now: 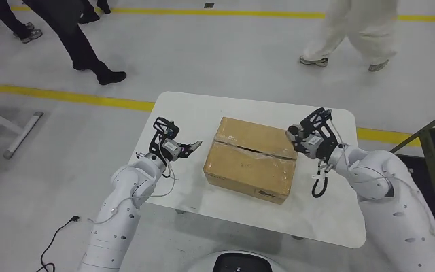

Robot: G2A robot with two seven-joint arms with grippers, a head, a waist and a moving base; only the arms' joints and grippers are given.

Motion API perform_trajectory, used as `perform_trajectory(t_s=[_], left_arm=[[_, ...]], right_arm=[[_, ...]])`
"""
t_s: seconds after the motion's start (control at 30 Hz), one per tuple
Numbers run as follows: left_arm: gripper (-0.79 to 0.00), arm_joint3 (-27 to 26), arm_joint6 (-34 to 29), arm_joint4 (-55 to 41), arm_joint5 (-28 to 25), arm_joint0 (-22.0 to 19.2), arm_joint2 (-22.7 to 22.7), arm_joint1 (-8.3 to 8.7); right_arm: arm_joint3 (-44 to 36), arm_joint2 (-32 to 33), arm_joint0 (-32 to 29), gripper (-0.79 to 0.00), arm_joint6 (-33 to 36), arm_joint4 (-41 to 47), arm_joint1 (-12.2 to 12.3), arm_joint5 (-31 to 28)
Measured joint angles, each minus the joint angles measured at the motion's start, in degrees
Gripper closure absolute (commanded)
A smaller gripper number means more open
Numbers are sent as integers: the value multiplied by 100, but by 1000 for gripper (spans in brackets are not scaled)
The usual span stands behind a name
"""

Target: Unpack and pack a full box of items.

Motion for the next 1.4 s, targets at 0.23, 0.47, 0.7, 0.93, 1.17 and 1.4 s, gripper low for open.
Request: perform_trajectory(t_s=[0.23, 0.47, 0.7, 0.93, 1.17, 1.4], left_arm=[[-785, 0, 0, 0, 0, 0, 0, 0], [-785, 0, 0, 0, 0, 0, 0, 0], [-785, 0, 0, 0, 0, 0, 0, 0], [-785, 0, 0, 0, 0, 0, 0, 0], [-785, 0, 0, 0, 0, 0, 0, 0], [-785, 0, 0, 0, 0, 0, 0, 0]], right_arm=[[347, -857, 548, 0, -326, 644, -157, -467], [1628, -2388, 1579, 0, -686, 856, -547, -839], [2995, -3422, 2228, 0, -1080, 800, -951, -844], [3690, -3662, 2395, 0, -1238, 762, -1121, -801], [3926, -3661, 2480, 0, -1301, 761, -1189, -894], [3692, -3305, 2400, 0, -1471, 729, -1100, -1074]])
